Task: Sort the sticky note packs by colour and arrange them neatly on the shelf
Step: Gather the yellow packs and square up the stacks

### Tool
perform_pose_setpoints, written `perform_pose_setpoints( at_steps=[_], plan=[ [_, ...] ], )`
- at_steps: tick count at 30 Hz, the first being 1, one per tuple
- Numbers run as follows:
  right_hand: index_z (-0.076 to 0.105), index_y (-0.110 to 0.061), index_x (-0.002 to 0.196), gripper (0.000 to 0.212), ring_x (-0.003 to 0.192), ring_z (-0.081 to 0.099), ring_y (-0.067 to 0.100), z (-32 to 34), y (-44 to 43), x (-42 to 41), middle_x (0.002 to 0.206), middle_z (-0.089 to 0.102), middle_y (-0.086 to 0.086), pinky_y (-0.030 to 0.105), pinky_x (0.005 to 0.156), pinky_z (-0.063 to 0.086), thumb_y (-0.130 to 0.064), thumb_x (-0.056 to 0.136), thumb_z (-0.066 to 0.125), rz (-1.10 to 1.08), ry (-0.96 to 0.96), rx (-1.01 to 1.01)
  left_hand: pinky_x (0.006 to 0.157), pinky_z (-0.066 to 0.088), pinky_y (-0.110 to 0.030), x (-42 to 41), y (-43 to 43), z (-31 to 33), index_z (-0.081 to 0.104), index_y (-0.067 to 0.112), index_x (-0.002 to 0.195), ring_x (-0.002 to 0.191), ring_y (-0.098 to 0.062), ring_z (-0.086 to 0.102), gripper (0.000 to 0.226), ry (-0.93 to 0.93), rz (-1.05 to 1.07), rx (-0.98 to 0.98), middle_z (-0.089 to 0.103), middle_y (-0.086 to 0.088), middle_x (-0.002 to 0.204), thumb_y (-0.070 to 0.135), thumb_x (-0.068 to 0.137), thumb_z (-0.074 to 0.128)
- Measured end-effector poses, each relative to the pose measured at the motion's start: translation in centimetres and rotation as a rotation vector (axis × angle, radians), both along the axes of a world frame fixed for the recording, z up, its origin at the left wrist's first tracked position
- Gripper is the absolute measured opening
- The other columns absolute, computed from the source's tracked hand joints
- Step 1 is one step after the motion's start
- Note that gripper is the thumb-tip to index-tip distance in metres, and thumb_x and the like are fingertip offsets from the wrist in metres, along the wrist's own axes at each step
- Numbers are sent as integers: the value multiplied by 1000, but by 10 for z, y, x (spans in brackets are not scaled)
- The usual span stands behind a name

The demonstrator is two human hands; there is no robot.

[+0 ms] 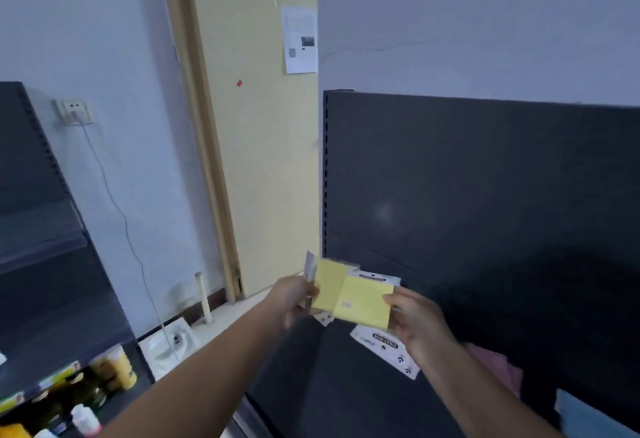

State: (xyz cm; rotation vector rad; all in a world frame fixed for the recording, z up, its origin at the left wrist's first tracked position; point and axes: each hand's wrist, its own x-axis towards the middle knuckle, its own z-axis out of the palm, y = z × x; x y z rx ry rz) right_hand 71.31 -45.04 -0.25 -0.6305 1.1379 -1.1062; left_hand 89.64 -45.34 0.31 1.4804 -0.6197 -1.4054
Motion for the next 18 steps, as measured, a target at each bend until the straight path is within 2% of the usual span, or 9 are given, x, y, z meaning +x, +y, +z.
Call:
perform_pose_setpoints(
  at_steps=[2, 5, 7, 9, 12, 15, 17, 18],
  plan=[
    [56, 4, 114, 29, 79, 61, 25, 0, -17, 14, 106, 63, 23, 33, 62, 52, 11, 86, 54, -44, 3, 0, 42, 54, -26, 11, -29, -6, 54, -2, 80, 82, -26, 59, 17, -11, -81, 17, 58, -16, 96, -13, 89, 44],
    [56, 4, 115, 32, 72, 58, 24, -2, -40, 37, 94, 62, 19, 31, 52, 51, 12, 84, 55, -146, 25, 21, 47, 56, -25, 26, -64, -13, 57, 1, 84, 81, -23, 61, 12, -50, -179, 47, 58, -16, 100, -9, 88, 51],
    [58, 1, 107, 25, 70, 57, 24, -5, -52, 49, 88, 60, 16, 28, 47, 50, 11, 85, 55, -196, 78, 27, 51, 57, -28, 35, -81, -17, 58, 0, 90, 86, -25, 63, 9, -43, -215, 77, 60, -17, 105, -8, 86, 56],
    [58, 1, 97, 16, 67, 57, 24, -10, -60, 59, 82, 59, 14, 27, 45, 51, 12, 85, 54, -225, 134, 34, 50, 57, -28, 42, -94, -21, 59, -3, 102, 98, -30, 60, 20, -9, -233, 96, 58, -19, 116, -9, 83, 60],
    [53, 4, 111, 29, 77, 60, 29, -22, -74, 71, 88, 60, 14, 37, 61, 54, 10, 83, 58, -268, 265, 36, 43, 54, -27, 50, -108, -29, 50, -9, 122, 102, -34, 58, 44, 32, -227, 80, 54, -21, 124, -12, 80, 62],
    [45, -3, 122, 48, 90, 59, 26, -30, -83, 81, 97, 55, 9, 41, 77, 54, 0, 79, 66, -274, 571, 26, 42, 54, -29, 52, -116, -39, 52, -11, 114, 89, -34, 61, 38, 34, -247, 71, 56, -21, 116, -18, 77, 61],
    [47, -6, 117, 43, 86, 57, 20, -35, -87, 85, 93, 54, 3, 32, 73, 52, -6, 79, 67, -239, 751, 6, 47, 55, -31, 51, -119, -46, 55, -9, 105, 79, -32, 60, 29, -97, -239, 58, 59, -19, 97, -16, 77, 59],
    [49, -7, 114, 38, 83, 55, 17, -37, -89, 87, 92, 55, 2, 27, 67, 48, -7, 80, 66, -213, 823, -4, 55, 56, -32, 50, -121, -50, 57, -5, 101, 78, -31, 60, 25, -253, -246, 33, 59, -16, 89, -11, 77, 59]
  ],
)
